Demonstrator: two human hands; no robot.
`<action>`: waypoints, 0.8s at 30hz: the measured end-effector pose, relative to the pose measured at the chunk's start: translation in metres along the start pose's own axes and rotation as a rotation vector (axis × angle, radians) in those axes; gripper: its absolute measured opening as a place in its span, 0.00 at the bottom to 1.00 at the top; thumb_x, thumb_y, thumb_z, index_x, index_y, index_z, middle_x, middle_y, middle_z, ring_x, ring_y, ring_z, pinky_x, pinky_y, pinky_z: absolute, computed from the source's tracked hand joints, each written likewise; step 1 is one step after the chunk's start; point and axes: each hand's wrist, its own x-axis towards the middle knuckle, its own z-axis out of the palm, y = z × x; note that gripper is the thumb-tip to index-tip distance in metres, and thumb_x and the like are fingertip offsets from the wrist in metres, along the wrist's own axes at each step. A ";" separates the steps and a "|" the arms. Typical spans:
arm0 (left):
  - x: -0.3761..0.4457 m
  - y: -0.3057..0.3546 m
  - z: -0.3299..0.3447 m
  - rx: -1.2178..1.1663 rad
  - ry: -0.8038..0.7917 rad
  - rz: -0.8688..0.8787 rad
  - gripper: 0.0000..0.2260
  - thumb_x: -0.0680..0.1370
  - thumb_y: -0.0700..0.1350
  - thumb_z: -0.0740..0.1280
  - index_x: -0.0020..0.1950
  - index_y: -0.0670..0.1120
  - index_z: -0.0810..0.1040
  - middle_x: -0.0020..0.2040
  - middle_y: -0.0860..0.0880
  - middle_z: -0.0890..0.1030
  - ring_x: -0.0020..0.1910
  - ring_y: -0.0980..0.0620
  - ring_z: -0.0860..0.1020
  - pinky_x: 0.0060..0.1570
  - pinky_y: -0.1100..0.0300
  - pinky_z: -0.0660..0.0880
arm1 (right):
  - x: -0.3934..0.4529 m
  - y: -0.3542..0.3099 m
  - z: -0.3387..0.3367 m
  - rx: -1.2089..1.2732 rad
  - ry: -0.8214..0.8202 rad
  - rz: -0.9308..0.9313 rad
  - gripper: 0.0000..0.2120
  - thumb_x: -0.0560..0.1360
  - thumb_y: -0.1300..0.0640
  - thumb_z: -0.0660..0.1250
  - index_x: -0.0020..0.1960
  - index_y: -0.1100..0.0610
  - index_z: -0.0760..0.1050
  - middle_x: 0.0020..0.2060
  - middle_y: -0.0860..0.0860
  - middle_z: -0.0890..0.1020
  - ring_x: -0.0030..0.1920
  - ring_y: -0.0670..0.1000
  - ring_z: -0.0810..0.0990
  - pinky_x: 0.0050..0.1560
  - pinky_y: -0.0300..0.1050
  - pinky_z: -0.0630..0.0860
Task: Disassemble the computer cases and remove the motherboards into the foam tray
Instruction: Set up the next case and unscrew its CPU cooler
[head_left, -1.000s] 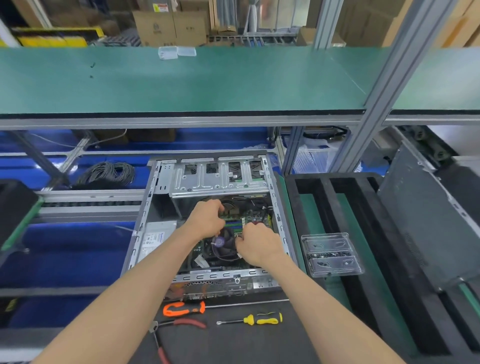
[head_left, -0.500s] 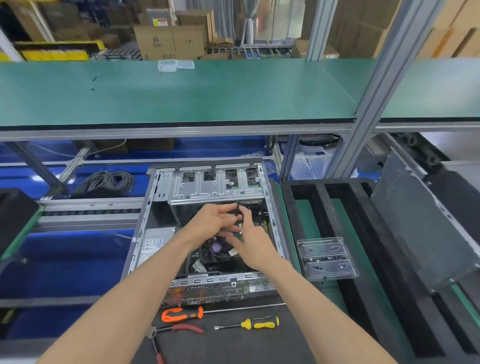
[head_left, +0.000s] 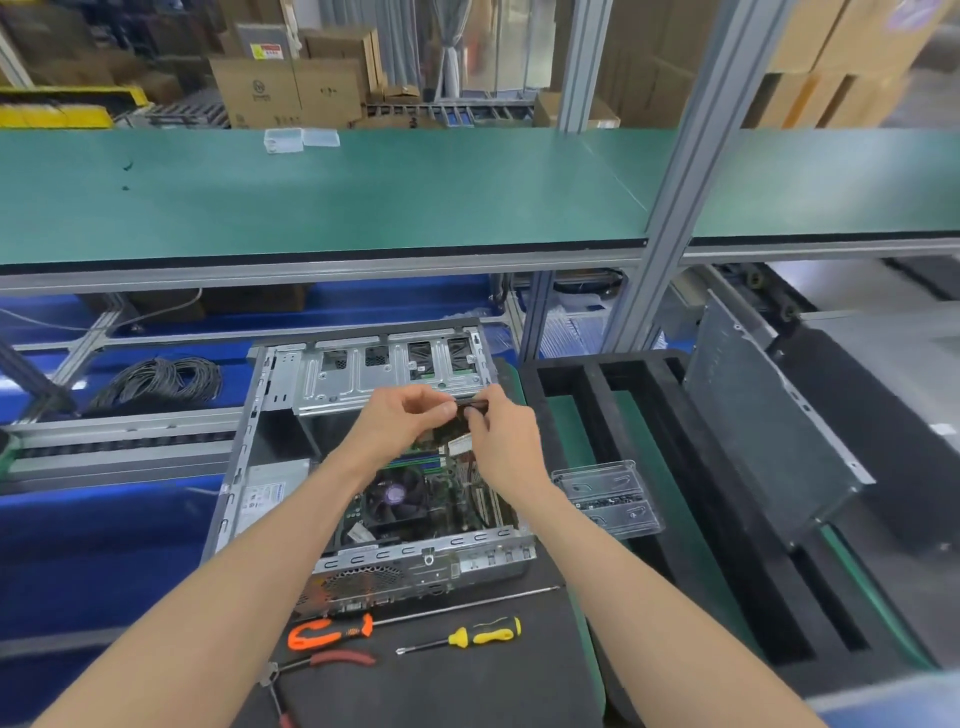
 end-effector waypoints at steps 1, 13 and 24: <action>0.001 0.003 0.004 0.011 -0.005 0.005 0.03 0.77 0.49 0.74 0.49 0.52 0.85 0.44 0.53 0.87 0.42 0.56 0.81 0.41 0.66 0.76 | 0.000 0.004 -0.008 0.016 0.027 0.028 0.09 0.83 0.55 0.60 0.59 0.58 0.74 0.39 0.56 0.82 0.39 0.56 0.79 0.41 0.54 0.77; 0.021 0.021 0.077 0.098 -0.141 0.020 0.05 0.77 0.44 0.73 0.49 0.54 0.85 0.40 0.50 0.86 0.41 0.50 0.85 0.53 0.50 0.82 | -0.016 0.113 -0.115 0.012 0.206 0.483 0.12 0.82 0.65 0.57 0.62 0.64 0.76 0.57 0.60 0.79 0.53 0.57 0.76 0.46 0.41 0.66; 0.038 0.035 0.112 0.317 -0.169 0.102 0.06 0.77 0.44 0.71 0.47 0.55 0.86 0.38 0.54 0.86 0.41 0.54 0.83 0.46 0.57 0.79 | -0.034 0.177 -0.166 -0.007 0.196 0.647 0.26 0.76 0.73 0.60 0.73 0.63 0.63 0.65 0.61 0.71 0.65 0.60 0.71 0.65 0.55 0.71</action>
